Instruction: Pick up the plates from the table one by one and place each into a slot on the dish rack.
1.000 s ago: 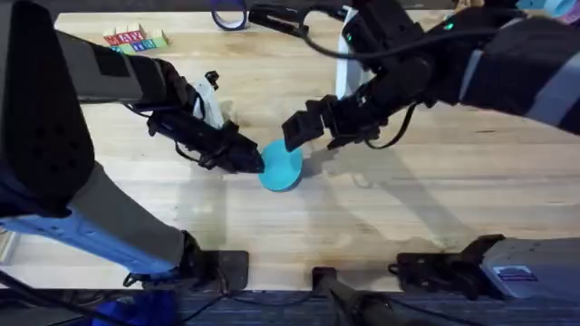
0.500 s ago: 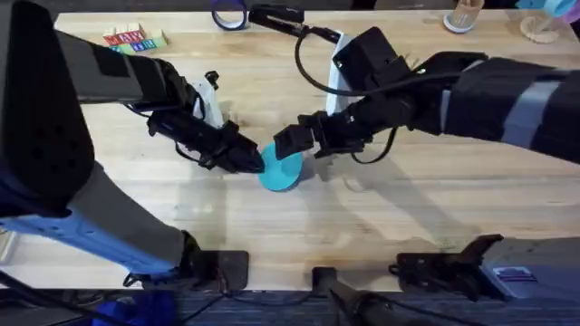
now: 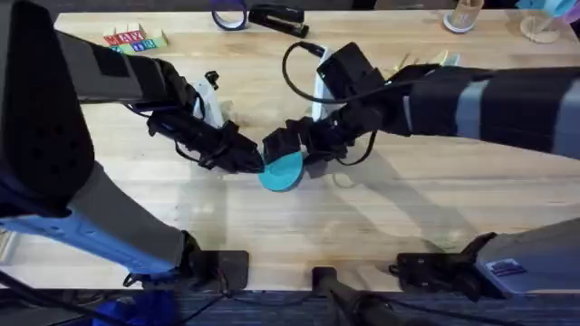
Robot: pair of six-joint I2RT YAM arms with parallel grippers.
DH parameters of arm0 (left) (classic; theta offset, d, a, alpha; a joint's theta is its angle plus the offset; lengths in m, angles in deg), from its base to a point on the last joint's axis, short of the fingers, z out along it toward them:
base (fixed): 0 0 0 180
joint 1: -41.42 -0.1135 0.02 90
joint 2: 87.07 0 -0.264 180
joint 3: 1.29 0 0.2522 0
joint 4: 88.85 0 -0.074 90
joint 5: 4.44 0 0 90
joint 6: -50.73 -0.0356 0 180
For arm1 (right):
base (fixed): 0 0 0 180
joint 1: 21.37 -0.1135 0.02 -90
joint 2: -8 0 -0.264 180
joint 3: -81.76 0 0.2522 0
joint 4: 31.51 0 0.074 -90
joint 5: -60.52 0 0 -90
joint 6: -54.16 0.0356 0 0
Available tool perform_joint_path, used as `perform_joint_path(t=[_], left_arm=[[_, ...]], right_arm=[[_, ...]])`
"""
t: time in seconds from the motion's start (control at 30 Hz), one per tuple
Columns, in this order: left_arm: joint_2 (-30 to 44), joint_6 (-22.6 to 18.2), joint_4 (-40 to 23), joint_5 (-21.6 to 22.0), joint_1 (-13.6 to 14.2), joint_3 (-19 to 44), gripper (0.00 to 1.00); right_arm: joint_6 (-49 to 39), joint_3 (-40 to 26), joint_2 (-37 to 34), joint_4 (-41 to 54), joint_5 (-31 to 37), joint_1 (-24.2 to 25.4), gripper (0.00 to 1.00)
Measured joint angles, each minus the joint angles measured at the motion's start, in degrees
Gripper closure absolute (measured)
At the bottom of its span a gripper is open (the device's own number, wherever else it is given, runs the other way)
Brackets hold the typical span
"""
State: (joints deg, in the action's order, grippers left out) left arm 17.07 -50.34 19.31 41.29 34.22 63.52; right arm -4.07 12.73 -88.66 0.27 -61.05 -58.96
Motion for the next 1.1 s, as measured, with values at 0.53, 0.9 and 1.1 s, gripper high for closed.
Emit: perform_joint_path(t=[0.53,0.9,1.1], left_arm=[[0.00,0.00,0.02,0.02,0.00,0.00,0.958],[0.00,0.00,0.02,0.02,0.00,0.00,0.958],[0.00,0.02,-0.34,0.02,-0.13,0.00,0.959]], right_arm=[[0.26,0.00,-0.95,-0.85,-2.39,-0.28,0.239],[0.47,0.00,-1.08,-0.80,-2.32,-0.28,0.615],[0.78,0.04,-1.08,-1.12,-2.17,-0.17,0.892]])
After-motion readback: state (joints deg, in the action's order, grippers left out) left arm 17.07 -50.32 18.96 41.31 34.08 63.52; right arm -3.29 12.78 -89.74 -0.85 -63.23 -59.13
